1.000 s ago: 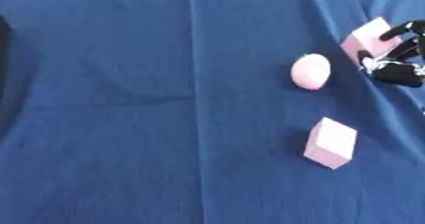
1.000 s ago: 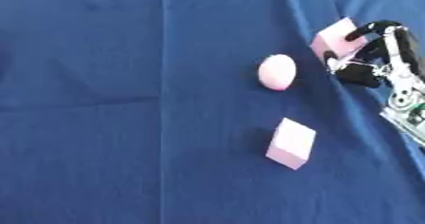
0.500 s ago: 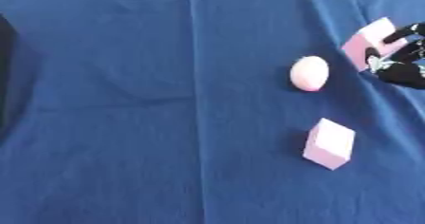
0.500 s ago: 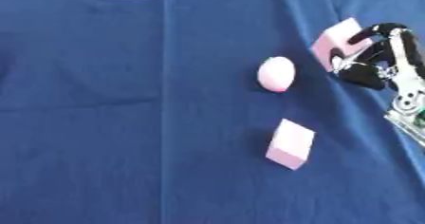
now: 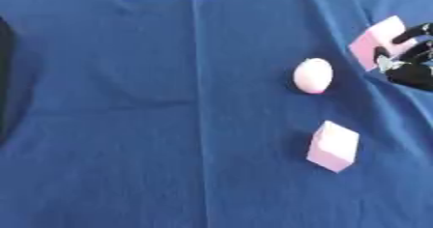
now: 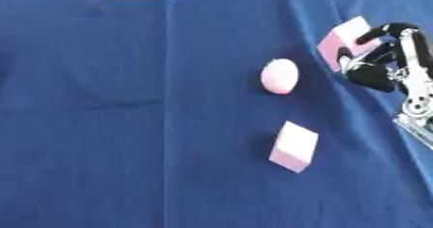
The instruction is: Pick up the objects with one hand, pass them to the other hand, and then place them into the box on the other side of the table.
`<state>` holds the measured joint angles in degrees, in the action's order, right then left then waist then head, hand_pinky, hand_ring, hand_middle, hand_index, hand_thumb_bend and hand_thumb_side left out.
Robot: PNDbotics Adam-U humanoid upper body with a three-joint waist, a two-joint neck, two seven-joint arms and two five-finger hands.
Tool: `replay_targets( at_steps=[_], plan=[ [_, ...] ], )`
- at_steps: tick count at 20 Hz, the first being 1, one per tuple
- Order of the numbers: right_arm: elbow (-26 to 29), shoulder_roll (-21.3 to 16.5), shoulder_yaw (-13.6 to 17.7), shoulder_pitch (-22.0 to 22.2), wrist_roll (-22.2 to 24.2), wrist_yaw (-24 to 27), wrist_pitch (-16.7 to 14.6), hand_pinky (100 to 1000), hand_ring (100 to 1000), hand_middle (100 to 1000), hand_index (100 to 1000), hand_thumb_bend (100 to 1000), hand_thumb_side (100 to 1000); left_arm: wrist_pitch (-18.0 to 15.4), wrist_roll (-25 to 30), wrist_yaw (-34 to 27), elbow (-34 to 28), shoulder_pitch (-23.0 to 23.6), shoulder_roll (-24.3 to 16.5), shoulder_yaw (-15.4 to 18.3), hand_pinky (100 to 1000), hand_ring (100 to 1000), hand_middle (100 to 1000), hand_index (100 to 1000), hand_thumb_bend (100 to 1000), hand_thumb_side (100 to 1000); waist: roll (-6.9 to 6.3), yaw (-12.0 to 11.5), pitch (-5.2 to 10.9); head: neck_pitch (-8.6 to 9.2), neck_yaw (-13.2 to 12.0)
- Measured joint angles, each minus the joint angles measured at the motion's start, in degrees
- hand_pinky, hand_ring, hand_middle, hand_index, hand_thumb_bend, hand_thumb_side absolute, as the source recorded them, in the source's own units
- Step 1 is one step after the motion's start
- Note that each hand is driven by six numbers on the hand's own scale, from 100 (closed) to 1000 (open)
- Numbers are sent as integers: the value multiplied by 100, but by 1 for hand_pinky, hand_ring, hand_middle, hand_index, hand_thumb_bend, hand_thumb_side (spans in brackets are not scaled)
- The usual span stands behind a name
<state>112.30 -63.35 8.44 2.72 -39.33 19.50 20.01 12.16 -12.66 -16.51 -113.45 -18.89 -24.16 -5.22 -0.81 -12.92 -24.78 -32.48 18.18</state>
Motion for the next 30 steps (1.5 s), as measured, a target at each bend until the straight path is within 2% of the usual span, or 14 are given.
replay_targets(
  at_steps=[5,14,21,30],
  plan=[
    [116,-47,-2,36,-9,46,-89,482,469,540,523,100,100,1,-1,-3,1,29,-3,0,950,795,816,799,153,899,-26,86,130,-70,-73],
    [143,-220,-80,41,256,-6,-475,479,468,540,524,100,100,-1,-3,-25,3,85,-9,0,950,795,816,799,152,887,-79,165,313,-209,-199],
    [144,-263,-230,24,562,-64,-845,472,466,538,518,100,100,-2,-2,-69,11,119,-51,1,950,796,816,799,150,878,-94,235,507,-279,-259],
    [145,-250,-520,-129,897,-24,-1192,460,461,535,509,100,100,-5,1,-112,16,127,-106,0,950,796,816,799,147,868,-107,282,641,-376,-361]
  ],
)
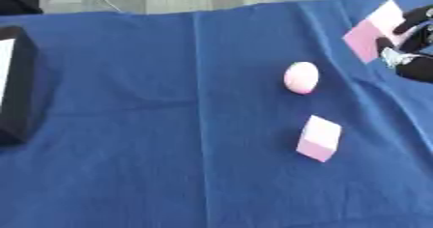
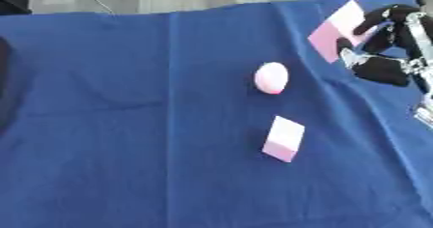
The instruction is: Pick up the objects with one hand, pass them to the other hand, and then place them into the box on the other side of the table.
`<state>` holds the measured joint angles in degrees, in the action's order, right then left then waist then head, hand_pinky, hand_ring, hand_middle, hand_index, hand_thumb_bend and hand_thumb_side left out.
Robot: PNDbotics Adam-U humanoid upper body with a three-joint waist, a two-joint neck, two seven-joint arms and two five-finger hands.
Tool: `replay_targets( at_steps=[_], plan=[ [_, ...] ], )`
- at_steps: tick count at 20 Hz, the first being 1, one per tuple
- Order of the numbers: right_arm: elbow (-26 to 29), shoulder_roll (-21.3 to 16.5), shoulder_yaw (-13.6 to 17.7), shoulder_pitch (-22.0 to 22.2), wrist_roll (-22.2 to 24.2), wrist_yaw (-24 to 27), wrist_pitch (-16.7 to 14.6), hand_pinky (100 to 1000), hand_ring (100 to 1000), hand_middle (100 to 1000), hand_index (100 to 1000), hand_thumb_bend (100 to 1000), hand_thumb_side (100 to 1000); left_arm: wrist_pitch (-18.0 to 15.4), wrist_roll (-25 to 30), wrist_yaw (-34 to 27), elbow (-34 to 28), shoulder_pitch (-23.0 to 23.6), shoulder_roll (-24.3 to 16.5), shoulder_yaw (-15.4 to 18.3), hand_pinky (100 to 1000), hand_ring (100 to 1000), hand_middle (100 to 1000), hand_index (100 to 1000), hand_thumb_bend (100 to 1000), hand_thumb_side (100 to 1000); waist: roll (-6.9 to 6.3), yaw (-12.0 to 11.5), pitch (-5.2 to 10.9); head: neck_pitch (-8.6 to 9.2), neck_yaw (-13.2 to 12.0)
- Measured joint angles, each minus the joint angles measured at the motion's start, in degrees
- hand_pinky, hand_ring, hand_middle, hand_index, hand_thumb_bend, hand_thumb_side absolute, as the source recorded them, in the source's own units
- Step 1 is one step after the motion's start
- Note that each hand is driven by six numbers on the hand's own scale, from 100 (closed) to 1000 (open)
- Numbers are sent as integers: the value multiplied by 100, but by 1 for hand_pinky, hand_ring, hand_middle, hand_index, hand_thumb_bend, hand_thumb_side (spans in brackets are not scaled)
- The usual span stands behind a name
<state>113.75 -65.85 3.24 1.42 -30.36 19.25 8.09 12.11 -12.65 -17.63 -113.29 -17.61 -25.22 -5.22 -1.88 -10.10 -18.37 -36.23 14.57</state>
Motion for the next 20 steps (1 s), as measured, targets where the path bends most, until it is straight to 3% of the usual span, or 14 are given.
replay_targets(
  at_steps=[20],
  plan=[
    [1,380,-447,-703,457,173,-620,449,450,527,493,100,100,9,37,-25,42,-26,-173,-38,949,797,818,800,126,855,45,-27,231,-148,-295]
  ],
)
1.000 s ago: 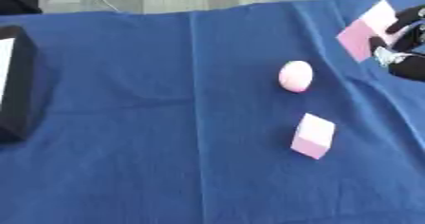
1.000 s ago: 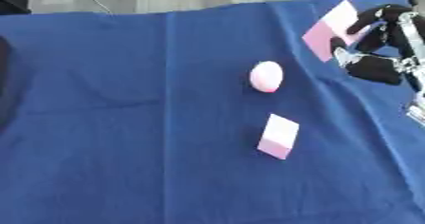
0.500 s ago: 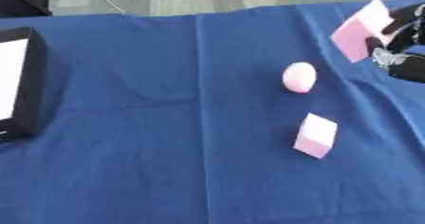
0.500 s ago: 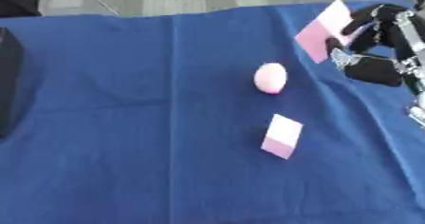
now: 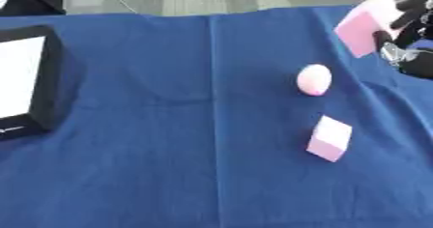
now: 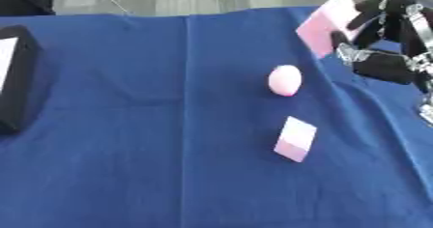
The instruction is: Pick up the objects with one hand, pass them to the other hand, and then place them into the box on the other side of the table.
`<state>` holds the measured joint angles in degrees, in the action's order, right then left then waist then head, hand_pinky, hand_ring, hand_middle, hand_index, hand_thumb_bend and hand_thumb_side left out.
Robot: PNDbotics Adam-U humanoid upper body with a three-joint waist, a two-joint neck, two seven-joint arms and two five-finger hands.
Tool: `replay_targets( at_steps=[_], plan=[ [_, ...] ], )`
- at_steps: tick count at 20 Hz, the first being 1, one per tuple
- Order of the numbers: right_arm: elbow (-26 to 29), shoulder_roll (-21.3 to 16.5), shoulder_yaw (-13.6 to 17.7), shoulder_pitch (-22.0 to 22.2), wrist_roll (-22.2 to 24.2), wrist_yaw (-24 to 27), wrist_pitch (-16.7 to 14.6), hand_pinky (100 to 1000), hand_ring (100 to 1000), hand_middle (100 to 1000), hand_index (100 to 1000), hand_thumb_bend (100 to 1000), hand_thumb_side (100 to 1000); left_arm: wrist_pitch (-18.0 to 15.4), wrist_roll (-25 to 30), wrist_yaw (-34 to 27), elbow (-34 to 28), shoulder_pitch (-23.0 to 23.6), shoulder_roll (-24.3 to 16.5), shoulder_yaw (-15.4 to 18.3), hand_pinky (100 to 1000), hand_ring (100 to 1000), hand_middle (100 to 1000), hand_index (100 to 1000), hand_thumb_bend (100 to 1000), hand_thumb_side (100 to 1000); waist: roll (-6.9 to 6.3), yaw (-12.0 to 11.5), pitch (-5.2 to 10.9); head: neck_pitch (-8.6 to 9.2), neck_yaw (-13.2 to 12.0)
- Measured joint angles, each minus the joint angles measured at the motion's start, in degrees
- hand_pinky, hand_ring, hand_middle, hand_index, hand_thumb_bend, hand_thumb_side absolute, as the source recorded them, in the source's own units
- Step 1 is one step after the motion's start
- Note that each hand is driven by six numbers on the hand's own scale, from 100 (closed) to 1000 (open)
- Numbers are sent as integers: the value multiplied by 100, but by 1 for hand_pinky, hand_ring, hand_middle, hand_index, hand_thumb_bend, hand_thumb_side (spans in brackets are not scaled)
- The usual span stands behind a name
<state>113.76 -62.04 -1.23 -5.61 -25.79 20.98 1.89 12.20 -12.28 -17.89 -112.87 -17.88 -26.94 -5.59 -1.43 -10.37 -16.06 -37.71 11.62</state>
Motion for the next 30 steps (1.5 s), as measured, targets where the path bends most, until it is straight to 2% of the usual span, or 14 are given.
replay_targets(
  at_steps=[16,30],
  plan=[
    [0,330,-335,-562,431,25,-287,449,447,524,491,100,100,122,196,121,-6,-240,-520,-139,942,799,819,803,100,829,3,109,118,-161,-157],
    [0,679,-782,-1159,856,-14,-248,448,446,524,490,100,100,274,629,392,-46,-624,-761,-489,932,797,816,804,100,815,-14,145,157,-250,-181]
  ],
)
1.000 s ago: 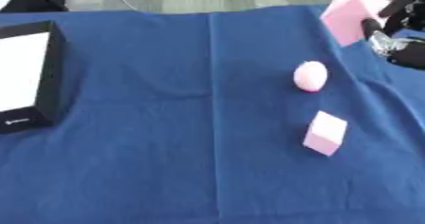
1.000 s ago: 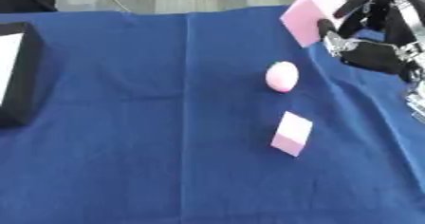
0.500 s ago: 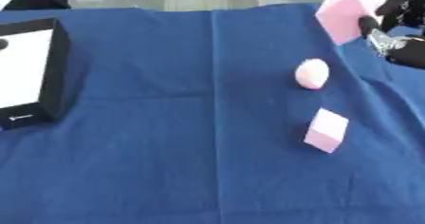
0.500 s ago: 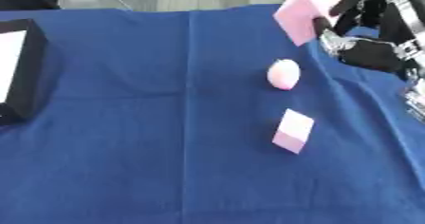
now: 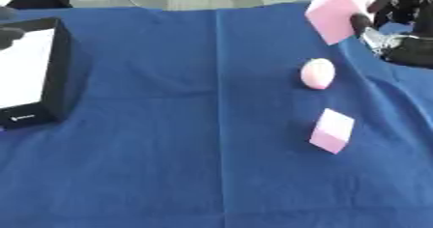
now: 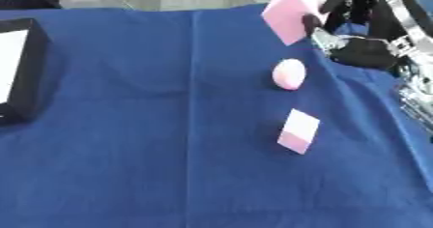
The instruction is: Pick up the objects with one hand, pass them to the other hand, and then place them into the box on the other side of the table.
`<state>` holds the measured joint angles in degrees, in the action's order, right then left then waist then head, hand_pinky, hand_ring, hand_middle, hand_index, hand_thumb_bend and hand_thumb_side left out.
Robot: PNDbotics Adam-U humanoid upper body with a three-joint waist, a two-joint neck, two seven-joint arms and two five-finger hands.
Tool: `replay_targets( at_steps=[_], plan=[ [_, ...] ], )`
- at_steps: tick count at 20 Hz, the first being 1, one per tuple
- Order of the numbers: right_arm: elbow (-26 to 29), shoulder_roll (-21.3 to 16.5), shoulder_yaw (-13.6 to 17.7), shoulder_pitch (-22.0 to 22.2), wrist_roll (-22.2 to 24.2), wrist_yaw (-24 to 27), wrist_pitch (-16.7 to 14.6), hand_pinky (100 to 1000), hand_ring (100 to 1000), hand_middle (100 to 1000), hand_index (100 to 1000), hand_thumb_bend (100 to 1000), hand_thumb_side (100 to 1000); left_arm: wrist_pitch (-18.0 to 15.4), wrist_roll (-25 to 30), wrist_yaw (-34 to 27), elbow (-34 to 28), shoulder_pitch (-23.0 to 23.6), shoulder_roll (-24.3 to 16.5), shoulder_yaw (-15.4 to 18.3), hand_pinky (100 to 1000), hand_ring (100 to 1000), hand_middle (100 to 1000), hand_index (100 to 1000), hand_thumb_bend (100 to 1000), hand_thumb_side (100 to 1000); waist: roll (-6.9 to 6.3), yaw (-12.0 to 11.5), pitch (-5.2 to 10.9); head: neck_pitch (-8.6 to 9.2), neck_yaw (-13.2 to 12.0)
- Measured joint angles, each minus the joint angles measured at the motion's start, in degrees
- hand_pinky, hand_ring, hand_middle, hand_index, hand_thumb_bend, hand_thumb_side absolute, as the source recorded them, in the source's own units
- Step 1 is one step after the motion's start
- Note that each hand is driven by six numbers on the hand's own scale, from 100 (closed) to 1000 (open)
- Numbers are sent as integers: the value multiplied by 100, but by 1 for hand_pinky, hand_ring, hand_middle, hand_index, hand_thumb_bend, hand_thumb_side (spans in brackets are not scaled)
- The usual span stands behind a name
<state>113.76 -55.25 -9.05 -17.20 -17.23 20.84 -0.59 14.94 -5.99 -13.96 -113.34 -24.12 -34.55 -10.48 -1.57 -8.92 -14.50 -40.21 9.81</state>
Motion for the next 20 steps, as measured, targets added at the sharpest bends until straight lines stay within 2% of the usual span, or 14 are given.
replay_targets(
  at_steps=[6,11,20],
  plan=[
    [0,53,-87,-51,26,-84,97,446,445,524,489,100,100,-241,355,181,-27,17,-120,-133,927,796,814,810,100,816,-21,-44,0,0,75],
    [0,56,-125,-50,-23,-92,195,445,445,524,488,100,100,-530,579,326,-28,222,-265,-146,918,789,790,800,100,809,-25,-93,-2,1,148],
    [0,99,-168,2,-93,-110,326,444,445,525,488,100,100,-1381,843,325,-28,280,-482,-133,906,782,783,788,100,761,-45,-292,-3,4,325]
  ],
)
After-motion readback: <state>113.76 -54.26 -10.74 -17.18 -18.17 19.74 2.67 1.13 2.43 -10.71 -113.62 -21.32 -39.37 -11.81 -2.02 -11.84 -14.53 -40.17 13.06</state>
